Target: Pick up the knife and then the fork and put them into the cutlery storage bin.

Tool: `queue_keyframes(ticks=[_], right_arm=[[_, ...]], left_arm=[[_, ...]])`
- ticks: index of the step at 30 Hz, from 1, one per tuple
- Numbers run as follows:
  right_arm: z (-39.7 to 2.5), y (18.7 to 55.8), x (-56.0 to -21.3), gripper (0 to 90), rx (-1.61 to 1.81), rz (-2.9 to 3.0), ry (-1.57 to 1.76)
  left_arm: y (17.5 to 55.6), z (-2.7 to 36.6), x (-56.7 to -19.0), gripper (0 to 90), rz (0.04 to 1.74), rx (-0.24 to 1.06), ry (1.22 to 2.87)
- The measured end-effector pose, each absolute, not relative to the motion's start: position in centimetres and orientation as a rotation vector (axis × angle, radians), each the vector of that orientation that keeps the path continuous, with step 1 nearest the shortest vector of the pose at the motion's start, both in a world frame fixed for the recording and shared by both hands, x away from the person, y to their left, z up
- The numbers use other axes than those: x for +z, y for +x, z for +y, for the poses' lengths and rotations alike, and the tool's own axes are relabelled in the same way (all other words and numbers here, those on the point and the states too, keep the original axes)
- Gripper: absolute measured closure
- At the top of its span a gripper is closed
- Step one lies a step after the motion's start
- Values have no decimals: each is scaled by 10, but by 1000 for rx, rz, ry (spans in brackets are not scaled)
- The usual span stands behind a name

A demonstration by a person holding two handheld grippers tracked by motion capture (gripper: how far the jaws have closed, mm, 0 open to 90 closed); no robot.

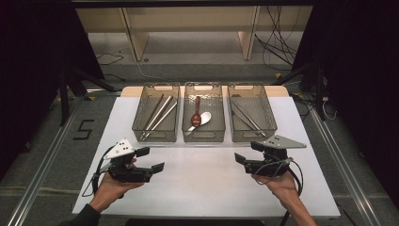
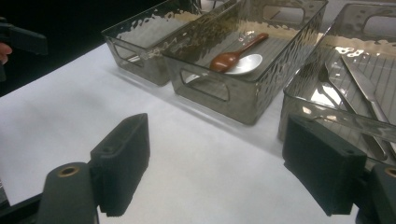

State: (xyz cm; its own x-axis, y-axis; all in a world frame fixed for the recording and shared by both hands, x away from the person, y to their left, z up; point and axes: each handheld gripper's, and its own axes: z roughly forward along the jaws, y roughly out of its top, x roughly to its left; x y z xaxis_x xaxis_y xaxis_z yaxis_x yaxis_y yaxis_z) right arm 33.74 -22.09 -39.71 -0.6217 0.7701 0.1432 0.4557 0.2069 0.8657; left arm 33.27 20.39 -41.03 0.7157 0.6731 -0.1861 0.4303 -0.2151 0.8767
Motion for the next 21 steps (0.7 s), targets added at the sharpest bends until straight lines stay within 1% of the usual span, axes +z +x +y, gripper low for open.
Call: queue_keyframes(ticks=[11,21], right_arm=[[-229,321,-407,174,1403,2140,1157],[-232,313,-408,171,1383,2115,1145]], left_arm=[[332,205,-411,156,860,279,1853],[331,205,-411,156,863,274,1848]])
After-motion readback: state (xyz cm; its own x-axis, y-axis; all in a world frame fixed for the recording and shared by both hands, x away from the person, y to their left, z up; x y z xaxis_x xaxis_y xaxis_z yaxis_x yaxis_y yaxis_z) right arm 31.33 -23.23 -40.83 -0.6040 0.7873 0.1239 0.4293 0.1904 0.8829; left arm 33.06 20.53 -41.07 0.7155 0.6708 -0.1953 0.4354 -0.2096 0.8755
